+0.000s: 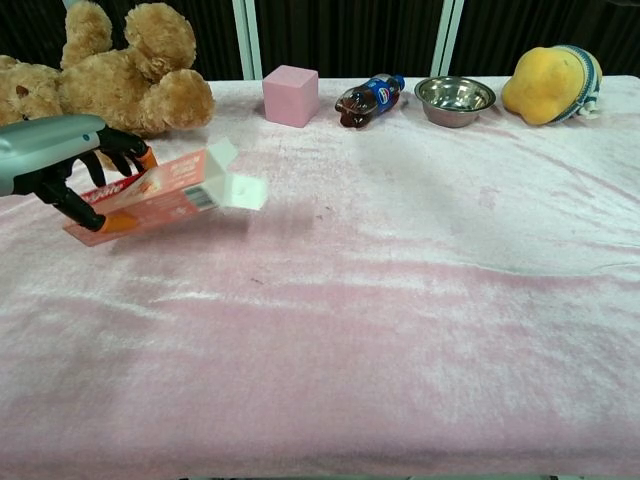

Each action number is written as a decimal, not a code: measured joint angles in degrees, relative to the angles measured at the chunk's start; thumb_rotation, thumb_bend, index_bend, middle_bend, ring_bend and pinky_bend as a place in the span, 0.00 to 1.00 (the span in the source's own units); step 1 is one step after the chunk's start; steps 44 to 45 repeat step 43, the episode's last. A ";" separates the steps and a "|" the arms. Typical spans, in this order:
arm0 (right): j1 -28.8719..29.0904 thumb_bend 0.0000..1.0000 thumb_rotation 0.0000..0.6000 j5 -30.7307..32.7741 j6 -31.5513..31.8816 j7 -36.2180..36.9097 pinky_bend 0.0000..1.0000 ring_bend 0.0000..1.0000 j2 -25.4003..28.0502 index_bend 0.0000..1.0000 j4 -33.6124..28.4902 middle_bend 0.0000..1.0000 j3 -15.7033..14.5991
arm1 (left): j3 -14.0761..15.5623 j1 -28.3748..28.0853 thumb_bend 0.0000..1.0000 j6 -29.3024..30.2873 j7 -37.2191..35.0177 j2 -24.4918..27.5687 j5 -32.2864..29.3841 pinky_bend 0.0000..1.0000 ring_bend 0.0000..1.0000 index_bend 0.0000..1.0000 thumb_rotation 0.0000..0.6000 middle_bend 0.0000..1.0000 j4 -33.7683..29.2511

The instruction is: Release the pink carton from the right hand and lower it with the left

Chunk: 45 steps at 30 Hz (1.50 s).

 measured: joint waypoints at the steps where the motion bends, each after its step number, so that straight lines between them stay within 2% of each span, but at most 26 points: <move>1: -0.22 0.28 1.00 0.12 0.10 0.11 0.31 0.10 -0.02 0.20 -0.02 0.15 -0.12 | 0.06 0.12 0.18 0.04 0.66 0.16 -0.53 0.18 0.09 0.14 1.00 0.08 -0.25; 7: -2.73 0.28 1.00 1.05 1.45 2.24 0.31 0.10 0.32 0.20 0.09 0.15 -1.31 | -0.28 1.37 0.17 1.36 1.37 2.63 -2.09 0.15 0.06 0.13 1.00 0.07 -4.17; 12: -5.68 0.27 1.00 2.26 3.22 6.33 0.31 0.10 1.64 0.19 -0.28 0.15 -2.18 | -0.19 3.34 0.17 3.67 -1.16 5.60 -0.28 0.14 0.06 0.12 1.00 0.07 -6.79; 16: -8.19 0.27 1.00 4.17 4.30 10.18 0.25 0.07 3.15 0.13 -1.42 0.11 -2.60 | 0.75 5.45 0.16 6.42 -4.10 7.96 4.22 0.12 0.04 0.12 1.00 0.05 -7.60; 18: -10.00 0.23 1.00 5.84 4.67 13.28 0.19 0.01 4.16 0.05 -2.83 0.04 -2.99 | 1.64 6.78 0.15 8.15 -5.52 9.58 7.04 0.09 0.01 0.11 1.00 0.03 -7.86; 20: -12.26 0.18 1.00 7.93 4.75 17.55 0.15 0.00 5.86 0.01 -5.19 0.01 -3.69 | 3.10 8.71 0.14 10.99 -7.49 11.83 10.93 0.06 0.00 0.09 1.00 0.02 -8.08; 25: -19.10 0.13 1.00 10.77 5.09 29.21 0.10 0.00 12.12 0.00 -11.30 0.00 -7.03 | 7.22 14.95 0.11 19.41 -12.78 17.03 20.39 0.02 0.00 0.03 1.00 0.00 -7.68; 28: -24.32 0.13 1.00 10.00 6.68 35.47 0.10 0.00 15.53 0.00 -13.05 0.00 -10.27 | 9.25 18.88 0.10 23.94 -15.13 18.72 23.44 0.01 0.00 0.01 1.00 0.00 -6.81; 33: -30.60 0.13 1.00 6.42 11.15 41.56 0.10 0.00 17.24 0.00 -11.40 0.00 -14.37 | 11.57 23.68 0.10 28.21 -16.91 20.02 26.05 0.00 0.00 0.00 1.00 0.00 -4.89; 39: -32.42 0.13 1.00 5.19 12.60 44.45 0.10 0.00 15.79 0.00 -6.31 0.00 -14.63 | 11.46 24.68 0.10 27.44 -17.25 19.53 25.70 0.00 0.00 0.00 1.00 0.00 -2.58; 45: -32.79 0.13 1.00 4.88 12.39 44.69 0.10 0.00 15.01 0.00 -5.12 0.00 -14.12 | 10.47 25.10 0.10 26.73 -17.47 19.26 25.41 0.00 0.00 0.00 1.00 0.00 -2.23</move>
